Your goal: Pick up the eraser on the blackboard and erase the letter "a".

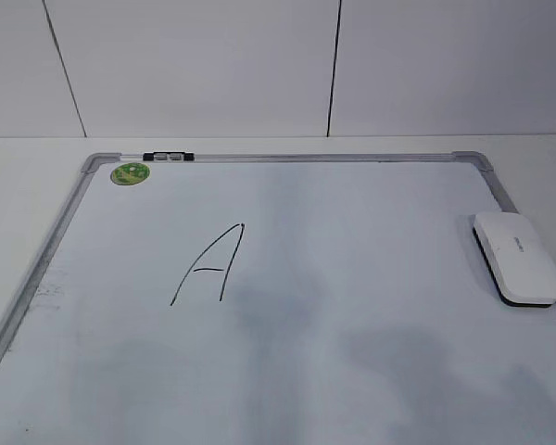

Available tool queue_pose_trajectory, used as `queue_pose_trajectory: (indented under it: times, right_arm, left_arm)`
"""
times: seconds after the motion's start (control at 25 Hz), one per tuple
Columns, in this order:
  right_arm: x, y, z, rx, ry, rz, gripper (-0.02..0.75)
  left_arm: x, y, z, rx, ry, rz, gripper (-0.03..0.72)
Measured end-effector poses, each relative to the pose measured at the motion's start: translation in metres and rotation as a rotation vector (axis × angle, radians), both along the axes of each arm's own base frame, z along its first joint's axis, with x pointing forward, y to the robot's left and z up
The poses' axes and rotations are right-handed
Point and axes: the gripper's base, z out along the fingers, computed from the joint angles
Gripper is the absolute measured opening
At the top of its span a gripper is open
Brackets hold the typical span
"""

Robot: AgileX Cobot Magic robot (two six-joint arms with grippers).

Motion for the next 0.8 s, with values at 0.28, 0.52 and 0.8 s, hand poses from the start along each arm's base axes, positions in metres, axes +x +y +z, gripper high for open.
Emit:
queue_pose_trajectory:
  times: [0.28,0.52,0.8]
  right_arm:
    - [-0.0013,0.0009,0.0000,0.000,0.000,-0.089,0.541]
    - [-0.0025,0.0018,0.0000,0.000,0.000,-0.172,0.541]
    - [-0.0026,0.0020,0.0000,0.000,0.000,-0.183,0.541]
  left_arm:
    - [0.0005,-0.0005,0.0000,0.000,0.000,0.079,0.235]
    - [0.0010,-0.0010,0.0000,0.000,0.000,0.154,0.235]
    - [0.0011,-0.0011,0.0000,0.000,0.000,0.172,0.235]
